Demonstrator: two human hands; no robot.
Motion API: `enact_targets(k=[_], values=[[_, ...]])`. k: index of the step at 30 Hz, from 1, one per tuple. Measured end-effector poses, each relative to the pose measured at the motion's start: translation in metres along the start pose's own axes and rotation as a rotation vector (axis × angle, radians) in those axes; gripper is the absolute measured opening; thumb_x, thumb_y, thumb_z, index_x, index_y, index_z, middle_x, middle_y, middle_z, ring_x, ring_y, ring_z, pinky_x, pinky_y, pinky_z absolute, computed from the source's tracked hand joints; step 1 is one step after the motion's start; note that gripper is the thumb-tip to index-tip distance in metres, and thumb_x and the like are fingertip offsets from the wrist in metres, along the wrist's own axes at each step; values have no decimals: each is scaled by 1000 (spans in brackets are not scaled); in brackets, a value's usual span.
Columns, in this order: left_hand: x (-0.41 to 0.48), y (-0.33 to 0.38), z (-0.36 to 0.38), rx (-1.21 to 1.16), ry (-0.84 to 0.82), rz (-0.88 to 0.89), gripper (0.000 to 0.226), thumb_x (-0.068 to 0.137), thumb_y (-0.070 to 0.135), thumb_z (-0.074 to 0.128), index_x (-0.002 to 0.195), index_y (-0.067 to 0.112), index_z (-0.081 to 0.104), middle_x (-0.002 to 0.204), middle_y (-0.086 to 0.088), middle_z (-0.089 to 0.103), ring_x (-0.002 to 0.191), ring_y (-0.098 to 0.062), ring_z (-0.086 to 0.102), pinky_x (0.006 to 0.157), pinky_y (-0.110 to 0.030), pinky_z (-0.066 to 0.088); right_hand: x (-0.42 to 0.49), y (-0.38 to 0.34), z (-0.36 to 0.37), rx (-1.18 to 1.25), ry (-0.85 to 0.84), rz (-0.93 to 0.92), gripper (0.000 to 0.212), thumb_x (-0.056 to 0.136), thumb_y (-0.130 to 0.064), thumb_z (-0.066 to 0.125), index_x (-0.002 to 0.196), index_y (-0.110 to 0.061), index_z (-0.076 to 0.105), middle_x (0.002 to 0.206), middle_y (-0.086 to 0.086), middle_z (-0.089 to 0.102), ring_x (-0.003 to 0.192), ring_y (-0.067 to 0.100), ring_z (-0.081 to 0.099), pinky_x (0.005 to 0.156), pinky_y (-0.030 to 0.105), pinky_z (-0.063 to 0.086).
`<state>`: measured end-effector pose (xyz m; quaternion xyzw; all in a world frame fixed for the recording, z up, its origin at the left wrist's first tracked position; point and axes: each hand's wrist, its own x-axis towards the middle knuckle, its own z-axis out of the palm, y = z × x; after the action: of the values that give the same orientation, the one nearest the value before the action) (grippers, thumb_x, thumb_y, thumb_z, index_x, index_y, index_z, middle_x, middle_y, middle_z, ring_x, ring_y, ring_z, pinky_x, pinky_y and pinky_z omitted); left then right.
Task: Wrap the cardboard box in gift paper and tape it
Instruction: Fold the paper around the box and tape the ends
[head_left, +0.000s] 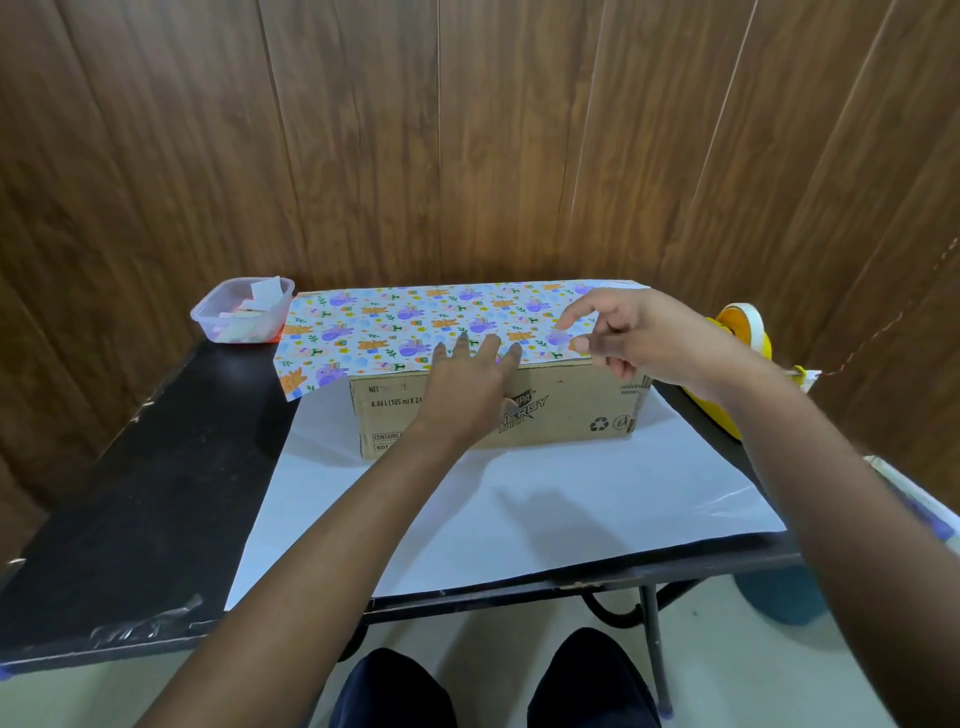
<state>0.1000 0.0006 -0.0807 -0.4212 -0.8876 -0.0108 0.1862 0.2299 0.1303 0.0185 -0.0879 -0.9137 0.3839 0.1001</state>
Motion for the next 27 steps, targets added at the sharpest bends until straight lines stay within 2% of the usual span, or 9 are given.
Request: enact_targets(k=[3,5,7,11,15,19,22,24,27], values=[[1,-1,1,5,19,-1,74,87,51,54,146,22,21,145,-7,32,138,-37,27,109,-51,25,0,21,15,379,99,87,11,91,-9,59,88,-16,67,68,1,53,55,6,43,49,14,36],[0,-2,3,5,37,-4,73,87,51,54,145,19,23,145,-7,34,138,-37,28,108,-51,25,4,30,30,531,141,135,9,89,-11,61,84,-17,67,86,4,56,69,9,44,58,16,37],[0,-2,4,6,51,-8,73,87,51,54,145,15,26,147,-8,33,138,-36,28,108,-50,25,11,34,42,610,189,157,8,87,-11,64,81,-17,66,87,2,60,74,9,47,64,19,36],[-1,-3,8,18,62,-7,72,87,49,55,144,14,28,148,-10,34,137,-36,29,109,-50,25,30,32,53,563,287,142,12,81,-7,70,72,-14,65,70,-2,59,68,7,53,69,18,39],[-4,-4,9,15,114,12,69,81,43,66,137,10,43,138,-14,49,128,-39,44,103,-51,35,43,31,61,446,301,159,8,78,-7,72,74,-10,66,70,1,62,70,12,57,71,18,41],[-5,-6,12,5,149,8,68,68,45,77,123,10,58,122,-13,62,113,-37,58,91,-48,46,48,32,68,436,341,168,18,78,-12,73,64,-19,64,69,-3,63,73,11,57,77,23,41],[-5,-5,6,-126,191,11,50,85,40,61,129,18,52,133,-3,54,122,-30,50,95,-37,40,37,29,63,592,337,88,18,81,-3,68,68,-13,62,68,-1,61,65,6,55,62,8,43],[-3,-6,-4,-306,196,-80,33,93,36,49,124,28,55,128,9,55,115,-21,51,84,-29,37,29,32,57,716,268,7,14,82,5,63,74,-7,61,68,3,62,61,7,59,64,9,47],[1,-11,-17,-771,108,-303,18,92,33,50,100,37,66,108,16,64,102,-11,58,86,-30,41,23,38,50,702,73,-78,16,83,11,58,77,-4,59,64,2,66,58,8,61,64,14,50]])
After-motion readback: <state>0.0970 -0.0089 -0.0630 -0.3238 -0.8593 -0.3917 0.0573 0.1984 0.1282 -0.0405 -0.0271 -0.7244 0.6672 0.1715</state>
